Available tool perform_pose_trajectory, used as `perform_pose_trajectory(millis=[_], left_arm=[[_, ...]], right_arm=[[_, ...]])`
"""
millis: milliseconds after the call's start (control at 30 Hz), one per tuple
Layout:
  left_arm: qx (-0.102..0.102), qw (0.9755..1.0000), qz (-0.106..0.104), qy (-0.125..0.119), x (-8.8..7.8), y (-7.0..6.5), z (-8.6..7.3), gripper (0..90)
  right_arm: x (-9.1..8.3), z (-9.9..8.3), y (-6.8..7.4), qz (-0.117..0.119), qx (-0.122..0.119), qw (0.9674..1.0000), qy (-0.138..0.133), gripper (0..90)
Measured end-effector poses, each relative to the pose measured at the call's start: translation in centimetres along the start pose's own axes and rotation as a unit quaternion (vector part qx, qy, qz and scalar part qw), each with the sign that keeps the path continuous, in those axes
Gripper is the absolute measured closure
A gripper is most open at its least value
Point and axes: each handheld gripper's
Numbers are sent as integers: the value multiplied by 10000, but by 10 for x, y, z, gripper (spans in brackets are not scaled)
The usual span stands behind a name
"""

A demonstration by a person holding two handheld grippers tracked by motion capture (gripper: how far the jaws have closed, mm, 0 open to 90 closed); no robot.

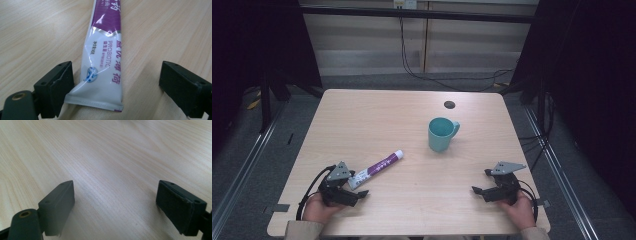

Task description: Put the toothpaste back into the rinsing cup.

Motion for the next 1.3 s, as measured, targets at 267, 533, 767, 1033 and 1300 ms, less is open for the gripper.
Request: perform_pose_trajectory(millis=[267, 533, 767, 1033, 1300], left_arm=[[-11, 10000, -4, 55, -2, 2, 2, 157], [-135, 9979, 41, 633, -1, 2, 17, 189], [-284, 9912, 90, 1290, -3, 9, 41, 232], [-300, 9825, 64, 1836, 7, 12, 63, 301], [-267, 9715, -40, 2357, 21, 15, 78, 369]], right_arm=[[0, 0, 0, 1, 2, 10000, 1, 148], [0, 0, 0, 4, 6, 10000, 1, 149], [0, 0, 0, 5, 9, 10000, 1, 149], [0, 0, 0, 7, 12, 10000, 1, 150], [0, 0, 0, 8, 13, 10000, -1, 150]])
Point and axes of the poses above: each handheld gripper's, and its own axes: x roughly forward along the jaws, z roughly out of its top, y roughly to its left, and after that the axes turned 7 degrees about -z, right-handed
